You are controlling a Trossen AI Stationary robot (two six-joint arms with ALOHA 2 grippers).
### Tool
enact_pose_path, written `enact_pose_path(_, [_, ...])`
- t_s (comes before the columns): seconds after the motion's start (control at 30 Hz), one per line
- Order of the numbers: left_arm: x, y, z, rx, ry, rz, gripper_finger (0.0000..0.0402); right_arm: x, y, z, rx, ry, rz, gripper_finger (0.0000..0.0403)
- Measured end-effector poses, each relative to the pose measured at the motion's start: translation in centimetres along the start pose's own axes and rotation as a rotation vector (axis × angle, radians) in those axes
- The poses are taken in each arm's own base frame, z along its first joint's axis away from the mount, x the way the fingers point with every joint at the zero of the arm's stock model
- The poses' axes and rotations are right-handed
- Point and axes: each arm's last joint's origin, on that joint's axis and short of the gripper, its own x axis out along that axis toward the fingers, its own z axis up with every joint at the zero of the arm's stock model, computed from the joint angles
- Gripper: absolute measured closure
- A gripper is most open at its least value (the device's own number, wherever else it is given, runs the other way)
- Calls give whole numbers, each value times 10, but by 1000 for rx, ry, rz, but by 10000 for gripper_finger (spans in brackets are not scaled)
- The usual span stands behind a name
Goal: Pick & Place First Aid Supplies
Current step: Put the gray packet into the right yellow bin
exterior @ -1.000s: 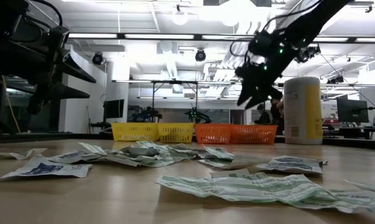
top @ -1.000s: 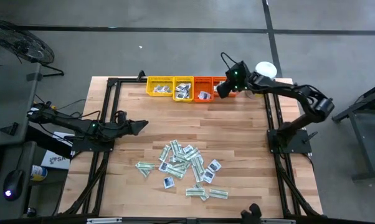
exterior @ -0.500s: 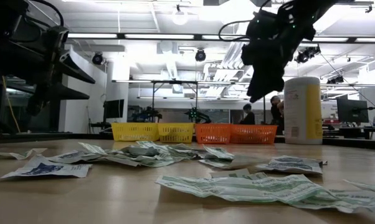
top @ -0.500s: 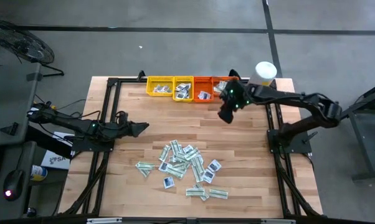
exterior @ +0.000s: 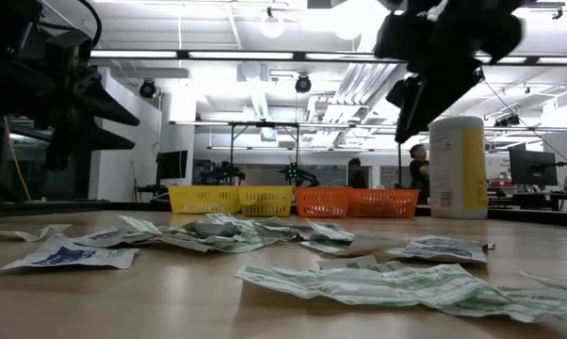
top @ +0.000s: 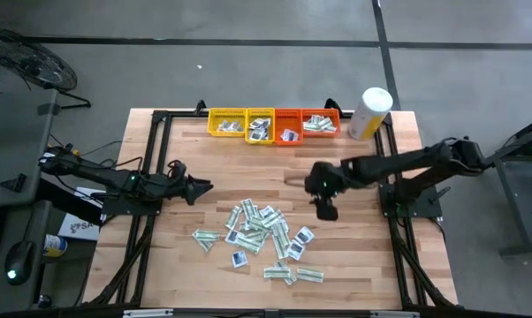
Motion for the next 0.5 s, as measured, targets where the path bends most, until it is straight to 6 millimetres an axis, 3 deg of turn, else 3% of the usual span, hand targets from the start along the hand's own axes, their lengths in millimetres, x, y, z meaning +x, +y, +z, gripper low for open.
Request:
enact_pose_path(0.23, [-1, -4, 3, 112, -16, -49, 223, 9, 44, -5, -18, 10, 45, 258])
enact_pose_path(0.5, [-5, -16, 2, 202, -32, -169, 223, 48, 84, -17, -53, 103, 125, 251])
